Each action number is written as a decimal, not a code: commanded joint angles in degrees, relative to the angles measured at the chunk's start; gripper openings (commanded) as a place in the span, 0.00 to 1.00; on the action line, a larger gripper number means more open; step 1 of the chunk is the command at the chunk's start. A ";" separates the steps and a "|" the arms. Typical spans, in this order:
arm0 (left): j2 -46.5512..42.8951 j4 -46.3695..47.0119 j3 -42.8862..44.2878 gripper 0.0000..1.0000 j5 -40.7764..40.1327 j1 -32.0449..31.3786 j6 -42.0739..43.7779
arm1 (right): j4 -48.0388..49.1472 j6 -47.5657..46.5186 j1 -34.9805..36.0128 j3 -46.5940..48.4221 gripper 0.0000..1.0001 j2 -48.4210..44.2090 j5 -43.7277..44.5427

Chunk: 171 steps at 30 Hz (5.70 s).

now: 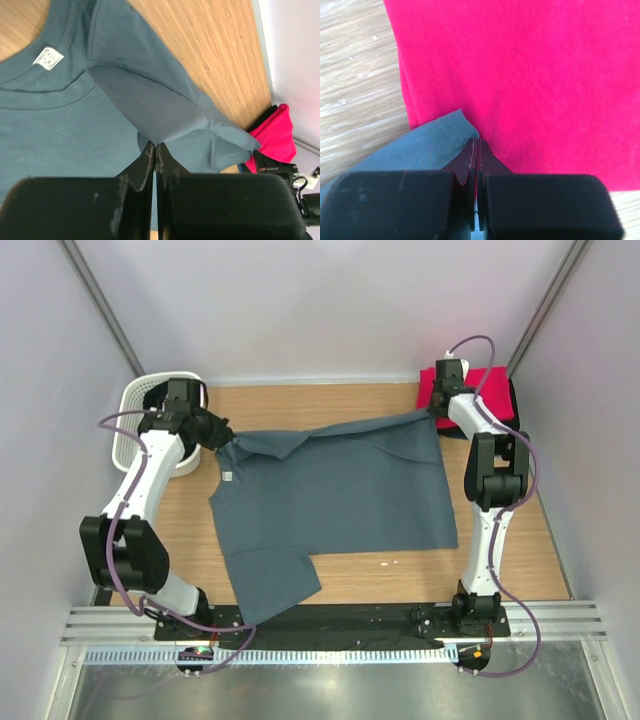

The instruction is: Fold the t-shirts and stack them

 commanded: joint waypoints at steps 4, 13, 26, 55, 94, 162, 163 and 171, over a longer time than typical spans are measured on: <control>-4.46 -1.79 -5.02 0.00 -0.70 -0.43 0.89 | -1.11 -0.23 -0.31 -2.58 0.01 -6.26 2.02; -4.20 -0.65 -7.93 0.00 -3.69 -0.60 2.74 | -3.23 2.31 -0.40 -9.51 0.01 -12.67 -1.83; -4.89 -1.53 -7.39 0.00 -2.37 0.18 4.94 | -9.99 4.77 -0.40 -16.64 0.01 -19.80 -5.18; -6.13 -3.72 -6.26 0.00 6.41 1.51 4.50 | -5.34 6.01 -0.40 -24.55 0.01 -15.32 -0.70; -6.13 -2.76 -24.61 0.00 -4.13 -2.27 5.20 | -12.36 4.87 -0.40 -20.34 0.15 -11.44 -1.31; -8.84 -0.90 -30.43 0.37 -14.23 -6.32 7.66 | -10.07 24.04 44.16 -1.38 0.54 -6.79 -11.34; -9.20 -2.91 -28.34 0.47 -15.02 -6.40 7.92 | -13.30 22.98 44.07 0.39 0.57 -6.79 -10.64; -11.49 -5.05 -16.20 0.65 -20.13 -6.32 14.42 | -15.89 20.60 40.73 2.97 0.62 -9.33 -13.62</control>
